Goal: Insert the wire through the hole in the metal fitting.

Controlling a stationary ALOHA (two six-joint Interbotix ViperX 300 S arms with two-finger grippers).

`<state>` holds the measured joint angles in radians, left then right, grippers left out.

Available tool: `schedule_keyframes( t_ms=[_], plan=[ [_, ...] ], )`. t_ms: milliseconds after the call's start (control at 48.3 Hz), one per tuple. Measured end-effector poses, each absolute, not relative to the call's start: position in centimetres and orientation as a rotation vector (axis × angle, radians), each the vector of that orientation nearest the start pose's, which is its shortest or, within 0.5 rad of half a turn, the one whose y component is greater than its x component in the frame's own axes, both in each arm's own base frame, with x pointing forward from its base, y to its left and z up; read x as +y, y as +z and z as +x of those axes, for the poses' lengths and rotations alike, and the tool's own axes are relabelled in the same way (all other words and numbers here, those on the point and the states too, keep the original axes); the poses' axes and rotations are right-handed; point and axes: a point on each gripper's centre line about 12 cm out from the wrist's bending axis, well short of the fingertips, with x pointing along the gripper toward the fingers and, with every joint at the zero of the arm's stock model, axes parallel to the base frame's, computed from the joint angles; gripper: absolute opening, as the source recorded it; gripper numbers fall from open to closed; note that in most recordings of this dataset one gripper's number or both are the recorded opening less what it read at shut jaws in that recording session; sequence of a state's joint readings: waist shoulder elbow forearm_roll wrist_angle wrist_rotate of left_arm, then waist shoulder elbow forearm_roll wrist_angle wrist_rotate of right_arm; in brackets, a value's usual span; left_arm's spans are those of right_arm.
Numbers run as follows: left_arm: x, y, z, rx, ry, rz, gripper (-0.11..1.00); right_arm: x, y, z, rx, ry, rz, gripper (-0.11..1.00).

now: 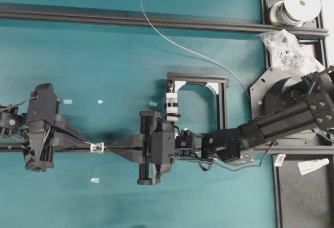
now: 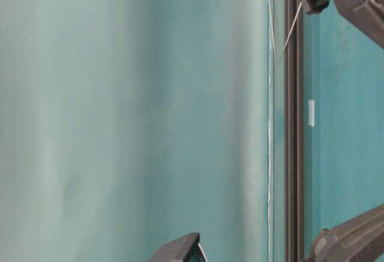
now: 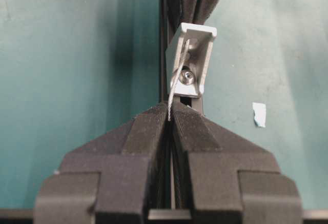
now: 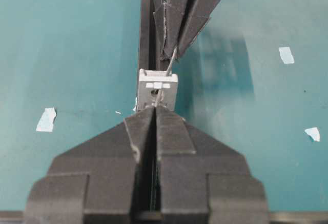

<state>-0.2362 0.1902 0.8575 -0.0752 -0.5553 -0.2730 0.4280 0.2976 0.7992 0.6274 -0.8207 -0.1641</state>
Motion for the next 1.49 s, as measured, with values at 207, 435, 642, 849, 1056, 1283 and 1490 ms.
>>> schedule_keyframes(
  t_ms=[207, 435, 642, 849, 1056, 1283, 1490],
  plan=[
    [-8.2, 9.5, 36.0, 0.517, -0.108, -0.261, -0.1, 11.1, 9.0, 36.8, 0.339, -0.071, 0.135, -0.01],
    [-8.2, 9.4, 36.0, 0.52, -0.108, -0.261, -0.1, 11.1, 9.0, 36.8, 0.337, -0.07, 0.138, 0.15],
    [-8.4, 9.5, 35.9, 0.529, -0.111, -0.259, -0.1, 11.1, 9.0, 36.9, 0.338, -0.071, 0.141, 0.74],
    [-8.4, 9.7, 35.4, 0.554, -0.113, -0.255, -0.1, 11.0, 9.1, 36.5, 0.364, -0.065, 0.146, 0.87],
    [-8.4, 10.0, 34.0, 0.589, -0.117, -0.25, -0.1, 10.9, 9.3, 36.1, 0.373, -0.062, 0.149, 0.87],
    [-9.0, 10.4, 31.8, 0.626, -0.141, -0.247, -0.1, 10.8, 9.2, 36.0, 0.375, -0.061, 0.147, 0.87],
    [-8.7, 10.6, 29.8, 0.668, -0.136, -0.268, -0.1, 10.8, 9.2, 36.0, 0.375, -0.061, 0.147, 0.87]
  ],
)
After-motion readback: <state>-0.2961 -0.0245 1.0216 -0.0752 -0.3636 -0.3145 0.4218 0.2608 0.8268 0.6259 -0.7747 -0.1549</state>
